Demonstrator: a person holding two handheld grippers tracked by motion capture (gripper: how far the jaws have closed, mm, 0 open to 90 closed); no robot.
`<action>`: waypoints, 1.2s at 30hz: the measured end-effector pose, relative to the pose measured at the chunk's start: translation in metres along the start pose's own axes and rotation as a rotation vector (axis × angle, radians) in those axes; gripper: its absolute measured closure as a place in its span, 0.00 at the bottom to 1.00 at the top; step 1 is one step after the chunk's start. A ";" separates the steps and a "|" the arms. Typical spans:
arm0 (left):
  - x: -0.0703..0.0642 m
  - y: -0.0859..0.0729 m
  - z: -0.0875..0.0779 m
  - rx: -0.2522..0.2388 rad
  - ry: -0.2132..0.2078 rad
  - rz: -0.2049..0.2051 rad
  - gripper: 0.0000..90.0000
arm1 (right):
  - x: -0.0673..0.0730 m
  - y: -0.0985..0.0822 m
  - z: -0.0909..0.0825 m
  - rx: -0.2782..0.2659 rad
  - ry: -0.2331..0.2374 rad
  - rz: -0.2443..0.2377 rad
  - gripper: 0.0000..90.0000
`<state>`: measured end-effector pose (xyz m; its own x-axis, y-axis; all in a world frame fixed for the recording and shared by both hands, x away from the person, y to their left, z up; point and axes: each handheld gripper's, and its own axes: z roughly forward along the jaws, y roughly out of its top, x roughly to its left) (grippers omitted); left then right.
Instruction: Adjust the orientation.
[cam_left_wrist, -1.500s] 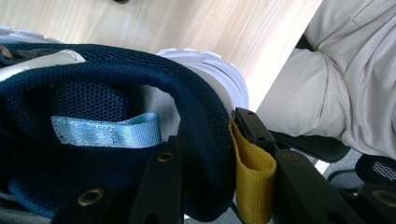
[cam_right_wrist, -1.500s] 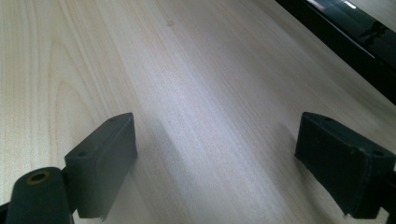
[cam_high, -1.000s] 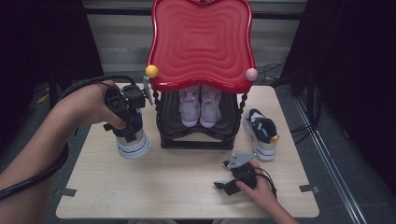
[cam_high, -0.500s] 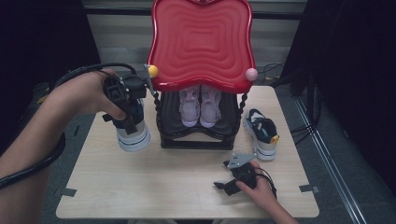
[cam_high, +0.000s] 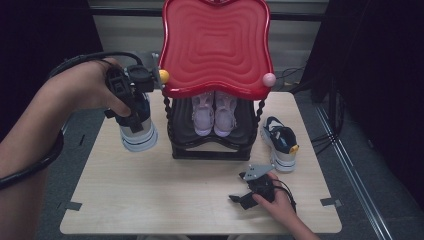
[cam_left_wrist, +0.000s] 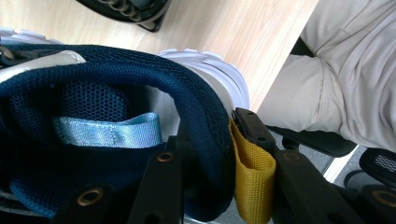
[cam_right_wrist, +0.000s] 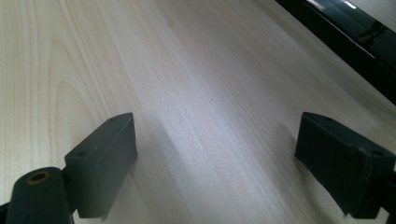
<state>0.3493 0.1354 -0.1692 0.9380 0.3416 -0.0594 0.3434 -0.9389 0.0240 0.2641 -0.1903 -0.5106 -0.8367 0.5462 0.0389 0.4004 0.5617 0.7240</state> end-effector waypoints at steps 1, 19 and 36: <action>0.000 0.000 -0.002 -0.005 0.000 0.000 0.81 | 0.000 0.000 0.000 0.000 0.000 0.000 0.13; 0.001 0.006 -0.041 -0.040 0.059 -0.014 0.80 | 0.000 0.000 0.000 0.000 0.000 0.000 0.13; 0.002 0.011 -0.071 -0.069 0.115 -0.019 0.80 | 0.000 0.000 0.000 0.000 0.000 0.000 0.13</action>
<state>0.3578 0.1291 -0.0981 0.9292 0.3655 0.0544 0.3598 -0.9284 0.0928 0.2640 -0.1903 -0.5106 -0.8369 0.5460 0.0388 0.4000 0.5618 0.7241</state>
